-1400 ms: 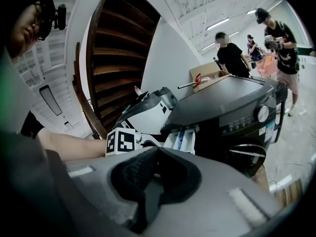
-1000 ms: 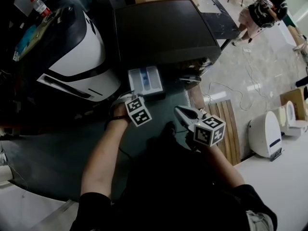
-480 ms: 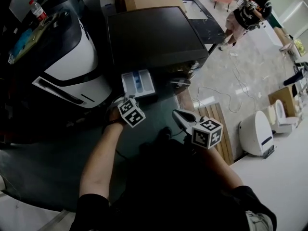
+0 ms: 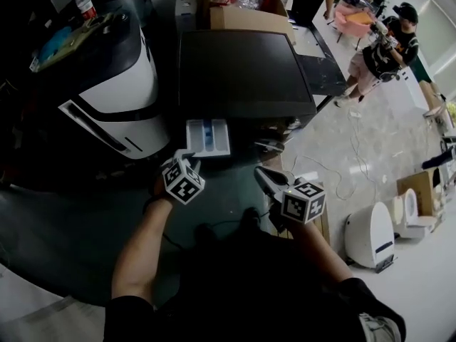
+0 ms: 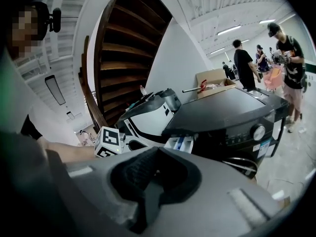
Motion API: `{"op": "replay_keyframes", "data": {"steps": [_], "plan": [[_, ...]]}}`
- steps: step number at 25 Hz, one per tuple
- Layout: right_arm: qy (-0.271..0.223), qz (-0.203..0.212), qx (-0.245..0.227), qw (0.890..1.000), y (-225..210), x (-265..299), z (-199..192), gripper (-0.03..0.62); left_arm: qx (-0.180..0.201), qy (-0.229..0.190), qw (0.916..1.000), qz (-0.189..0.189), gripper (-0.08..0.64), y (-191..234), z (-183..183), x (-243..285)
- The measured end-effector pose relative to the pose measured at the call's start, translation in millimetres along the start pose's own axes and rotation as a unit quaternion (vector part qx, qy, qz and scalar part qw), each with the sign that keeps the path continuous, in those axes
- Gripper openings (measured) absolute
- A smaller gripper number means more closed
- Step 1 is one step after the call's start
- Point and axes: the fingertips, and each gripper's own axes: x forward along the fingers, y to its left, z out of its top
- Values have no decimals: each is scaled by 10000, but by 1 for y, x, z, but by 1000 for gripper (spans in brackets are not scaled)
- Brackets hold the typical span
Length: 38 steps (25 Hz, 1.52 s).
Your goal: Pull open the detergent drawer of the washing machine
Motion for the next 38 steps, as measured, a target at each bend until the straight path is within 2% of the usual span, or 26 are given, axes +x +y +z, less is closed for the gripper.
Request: {"op": "replay_keyframes", "data": {"steps": [4,7,11,17,20,24,26,34,36,38], "plan": [[97,213,-221,9995,-27,-7,20,3,-575,-100,9981,183,83,1,20,-1],[188,355,-308,9987,-53,-13,32,3,-1067,-210,9933,396,80,1,41,0],[168,547,-419,9975,-84,-25,52,3,-1706,-527,9821,605,74,-5,82,0],[89,835,-542,9950,-127,-45,81,3,-2269,-871,9652,969,69,-13,142,-7],[32,964,-558,9938,-139,-49,96,3,-2594,-1108,9520,1192,66,-13,162,-19],[-67,1107,-761,9909,-139,-43,119,3,-3174,-1597,9232,1467,41,-3,173,-38],[-157,1147,-938,9888,-134,-38,133,3,-3310,-1731,9149,1527,38,5,173,-45],[-546,1149,-1289,9835,-114,-24,170,3,-3547,-2259,8929,1610,31,51,185,-77],[-625,1066,-1305,9837,-114,-17,175,3,-3530,-2433,8895,1580,28,65,192,-85],[-701,1025,-1273,9841,-112,-11,179,3,-3455,-2526,8895,1598,26,80,195,-92]]}}
